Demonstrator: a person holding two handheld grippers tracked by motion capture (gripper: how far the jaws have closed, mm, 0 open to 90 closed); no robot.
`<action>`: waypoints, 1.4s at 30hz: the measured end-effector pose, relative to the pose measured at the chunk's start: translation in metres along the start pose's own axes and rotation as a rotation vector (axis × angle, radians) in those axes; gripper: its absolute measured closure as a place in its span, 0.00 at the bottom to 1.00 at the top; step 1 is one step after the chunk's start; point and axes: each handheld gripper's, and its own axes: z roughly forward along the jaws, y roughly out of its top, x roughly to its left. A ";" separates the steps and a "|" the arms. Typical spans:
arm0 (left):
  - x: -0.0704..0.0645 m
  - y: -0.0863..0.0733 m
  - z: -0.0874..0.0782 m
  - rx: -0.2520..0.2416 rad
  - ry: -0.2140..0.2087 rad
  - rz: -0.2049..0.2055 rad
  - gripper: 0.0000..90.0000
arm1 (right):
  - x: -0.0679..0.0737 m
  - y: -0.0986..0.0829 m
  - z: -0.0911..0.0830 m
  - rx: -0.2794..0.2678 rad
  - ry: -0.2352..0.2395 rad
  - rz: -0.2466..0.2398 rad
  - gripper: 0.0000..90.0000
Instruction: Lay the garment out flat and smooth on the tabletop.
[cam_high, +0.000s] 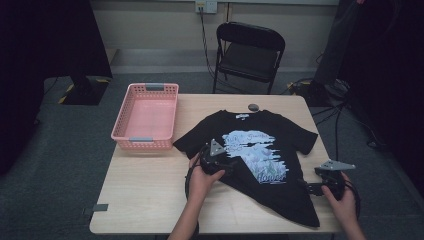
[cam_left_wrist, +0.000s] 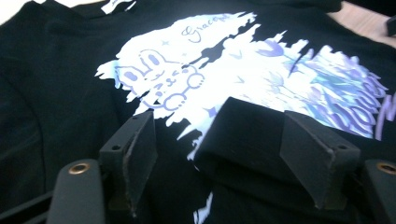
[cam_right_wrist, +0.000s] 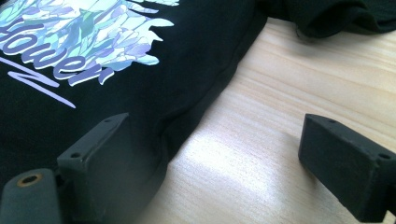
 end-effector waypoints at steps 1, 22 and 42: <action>0.000 0.001 0.002 0.005 0.003 0.000 0.33 | 0.000 0.000 0.000 0.000 0.000 0.000 0.10; -0.015 0.011 -0.024 0.119 -0.054 -0.015 0.94 | 0.000 0.000 0.000 0.000 0.000 0.000 0.10; -0.045 -0.025 -0.074 0.135 -0.057 0.022 0.94 | 0.000 0.000 0.000 0.002 -0.001 -0.001 0.10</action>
